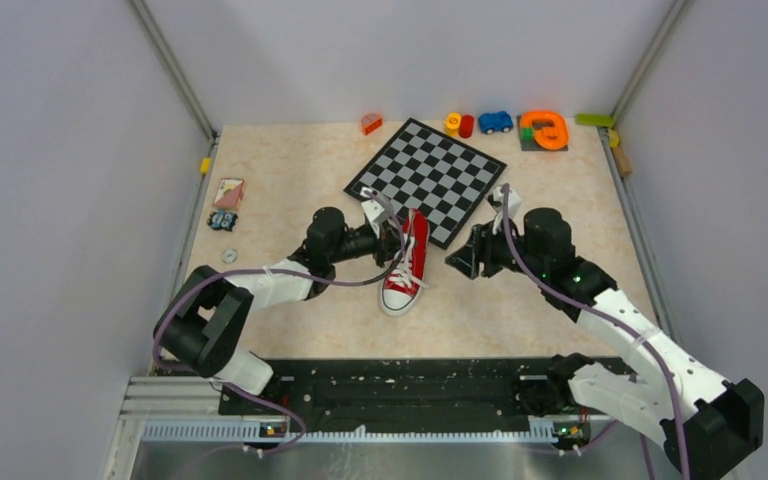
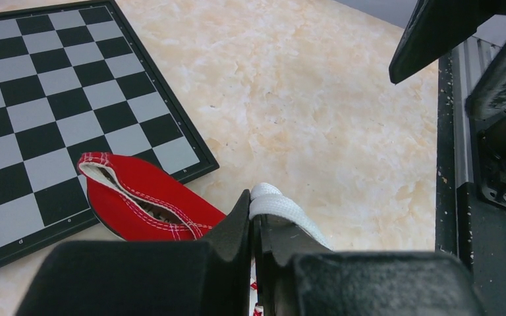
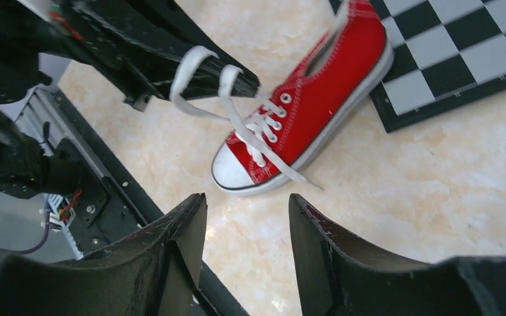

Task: Tie the shoes
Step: Cross the shoelace with the shoelace.

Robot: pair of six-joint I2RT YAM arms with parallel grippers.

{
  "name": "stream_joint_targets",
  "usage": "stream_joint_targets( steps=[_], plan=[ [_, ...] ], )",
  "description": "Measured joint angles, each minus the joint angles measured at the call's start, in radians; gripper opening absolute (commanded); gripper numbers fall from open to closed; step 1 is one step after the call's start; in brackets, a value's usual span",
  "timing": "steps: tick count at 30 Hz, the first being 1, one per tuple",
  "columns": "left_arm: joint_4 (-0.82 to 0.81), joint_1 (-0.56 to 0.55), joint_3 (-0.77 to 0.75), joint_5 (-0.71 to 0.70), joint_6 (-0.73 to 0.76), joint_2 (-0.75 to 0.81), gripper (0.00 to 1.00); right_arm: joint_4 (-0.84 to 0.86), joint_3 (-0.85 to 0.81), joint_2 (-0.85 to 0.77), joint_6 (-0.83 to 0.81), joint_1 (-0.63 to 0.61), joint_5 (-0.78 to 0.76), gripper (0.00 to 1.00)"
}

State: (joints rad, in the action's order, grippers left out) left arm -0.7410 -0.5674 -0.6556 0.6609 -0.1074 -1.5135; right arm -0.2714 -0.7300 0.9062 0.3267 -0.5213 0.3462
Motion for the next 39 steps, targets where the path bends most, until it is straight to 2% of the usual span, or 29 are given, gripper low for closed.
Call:
stream_joint_targets(
  steps=[6, 12, 19, 24, 27, 35, 37, 39],
  plan=[
    [0.021, -0.004, 0.0, -0.002, 0.018, 0.008, 0.06, 0.145, 0.002, 0.066, -0.021, -0.053, 0.048, 0.48],
    [0.034, -0.005, 0.0, -0.004, 0.025, 0.013, 0.06, 0.385, 0.079, 0.146, -0.006, -0.098, 0.057, 0.47],
    [0.039, -0.005, 0.0, -0.005, 0.024, 0.013, 0.07, 0.617, 0.217, 0.193, -0.002, -0.188, -0.007, 0.5],
    [0.039, -0.005, 0.0, -0.008, 0.024, 0.013, 0.07, 0.785, 0.252, 0.237, -0.013, -0.257, -0.043, 0.53],
    [0.039, -0.006, 0.0, -0.008, 0.024, 0.013, 0.07, 0.883, 0.252, 0.292, -0.041, -0.301, -0.071, 0.51],
    [0.04, -0.008, 0.0, -0.012, 0.024, 0.013, 0.07, 1.006, 0.251, 0.433, -0.099, -0.321, -0.166, 0.5],
    [0.04, -0.008, 0.0, -0.013, 0.024, 0.013, 0.07, 1.03, 0.245, 0.462, -0.108, -0.321, -0.186, 0.47],
    [0.039, -0.007, 0.0, -0.019, 0.024, 0.013, 0.07, 1.049, 0.236, 0.485, -0.109, -0.321, -0.198, 0.35]
  ],
)
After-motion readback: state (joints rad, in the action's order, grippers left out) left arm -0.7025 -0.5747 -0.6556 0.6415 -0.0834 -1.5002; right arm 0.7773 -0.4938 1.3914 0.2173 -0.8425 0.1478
